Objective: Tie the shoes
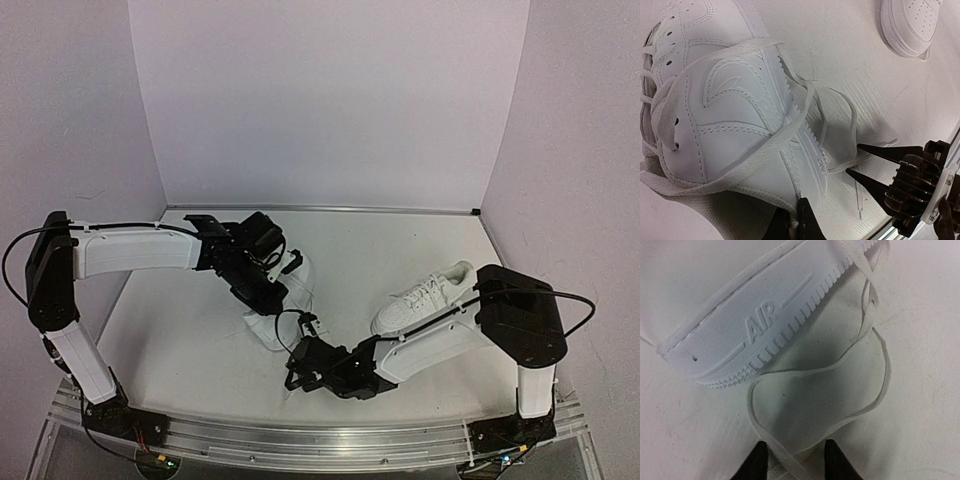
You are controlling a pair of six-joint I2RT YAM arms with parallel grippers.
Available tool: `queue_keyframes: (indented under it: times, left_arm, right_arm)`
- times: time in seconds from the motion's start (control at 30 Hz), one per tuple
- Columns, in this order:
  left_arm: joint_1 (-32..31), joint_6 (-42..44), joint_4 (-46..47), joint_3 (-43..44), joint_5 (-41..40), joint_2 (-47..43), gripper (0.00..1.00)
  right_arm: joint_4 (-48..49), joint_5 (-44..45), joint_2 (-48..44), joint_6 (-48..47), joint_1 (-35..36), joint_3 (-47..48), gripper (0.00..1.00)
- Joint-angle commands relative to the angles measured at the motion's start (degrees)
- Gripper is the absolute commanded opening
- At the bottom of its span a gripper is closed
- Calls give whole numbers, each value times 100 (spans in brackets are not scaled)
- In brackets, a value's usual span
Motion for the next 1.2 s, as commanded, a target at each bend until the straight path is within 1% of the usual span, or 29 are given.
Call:
queue_keyframes:
  times: [0.0, 0.03, 0.07, 0.17, 0.33, 0.47, 0.63, 0.8, 0.87, 0.93, 1.07, 1.17]
  left_arm:
    - [-6, 79, 513, 434, -174, -55, 0]
    - [-6, 85, 513, 437, -171, -38, 0]
    - [-5, 87, 509, 440, -172, -21, 0]
    - [-7, 83, 503, 459, -81, 12, 0]
    - [-112, -30, 536, 556, 110, 70, 0]
    - [-396, -142, 429, 820, 90, 335, 0]
    - [-723, -479, 510, 968, 100, 601, 0]
    - [-866, -792, 632, 968, 256, 575, 0]
    - [-916, -857, 733, 940, 335, 546, 0]
    - [-1004, -749, 744, 944, 323, 548, 0]
    - [-1039, -375, 1, 1072, -418, 581, 0]
    - [-1040, -51, -265, 897, -906, 340, 0]
  right_arm:
    - [-1172, -915, 229, 314, 48, -641, 5]
    - [-1183, -883, 76, 332, 48, -705, 1]
    - [-1196, -839, -132, 349, 49, -783, 0]
    - [-1285, -611, -865, 418, 48, -986, 0]
    - [-1452, 56, -2558, 404, 44, -1230, 0]
    - [-1795, 542, -3371, 216, -39, -1173, 0]
    - [-2042, 869, -4016, 49, -118, -1168, 0]
    - [-2200, 1187, -4741, -43, -119, -1139, 0]
    - [-2213, 1302, -4969, -148, -119, -1106, 0]
    - [-2236, 1412, -5127, -267, -116, -1071, 0]
    - [-2351, 1487, -5226, -358, -119, -1011, 0]
    - [-2359, 1469, -5323, -410, -119, -994, 0]
